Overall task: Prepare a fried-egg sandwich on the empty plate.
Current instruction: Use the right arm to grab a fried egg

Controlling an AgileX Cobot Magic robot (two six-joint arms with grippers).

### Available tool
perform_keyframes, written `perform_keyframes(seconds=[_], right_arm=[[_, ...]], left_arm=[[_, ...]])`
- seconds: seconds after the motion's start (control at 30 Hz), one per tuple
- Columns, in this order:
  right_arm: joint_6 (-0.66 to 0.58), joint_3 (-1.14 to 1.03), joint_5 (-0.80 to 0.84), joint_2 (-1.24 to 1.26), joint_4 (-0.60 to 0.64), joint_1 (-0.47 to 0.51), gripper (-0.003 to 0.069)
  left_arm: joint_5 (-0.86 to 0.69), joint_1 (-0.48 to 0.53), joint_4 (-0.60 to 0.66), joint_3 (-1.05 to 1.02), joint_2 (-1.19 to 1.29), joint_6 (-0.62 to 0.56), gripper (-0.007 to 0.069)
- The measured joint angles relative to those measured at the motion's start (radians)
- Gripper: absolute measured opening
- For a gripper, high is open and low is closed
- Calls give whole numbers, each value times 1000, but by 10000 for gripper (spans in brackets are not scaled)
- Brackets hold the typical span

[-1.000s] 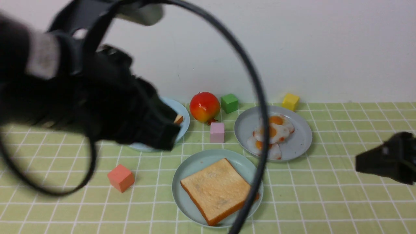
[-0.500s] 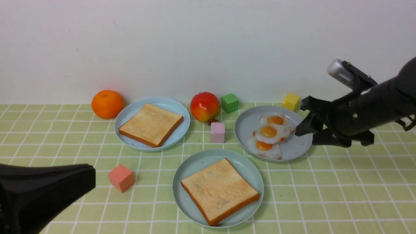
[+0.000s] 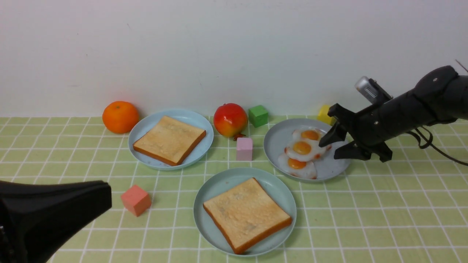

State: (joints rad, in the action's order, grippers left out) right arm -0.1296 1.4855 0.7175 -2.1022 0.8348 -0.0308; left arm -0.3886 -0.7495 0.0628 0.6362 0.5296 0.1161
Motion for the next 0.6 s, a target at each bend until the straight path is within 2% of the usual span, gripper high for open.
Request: perform_keyframes(seconds=[0.37, 0.6], right_arm=[[-84, 18, -52, -66, 145, 0, 368], [-103, 50, -60, -105, 173, 0, 368]], left_arm=[[2, 0, 0, 0, 0, 0, -13], [3, 0, 1, 0, 0, 0, -13]])
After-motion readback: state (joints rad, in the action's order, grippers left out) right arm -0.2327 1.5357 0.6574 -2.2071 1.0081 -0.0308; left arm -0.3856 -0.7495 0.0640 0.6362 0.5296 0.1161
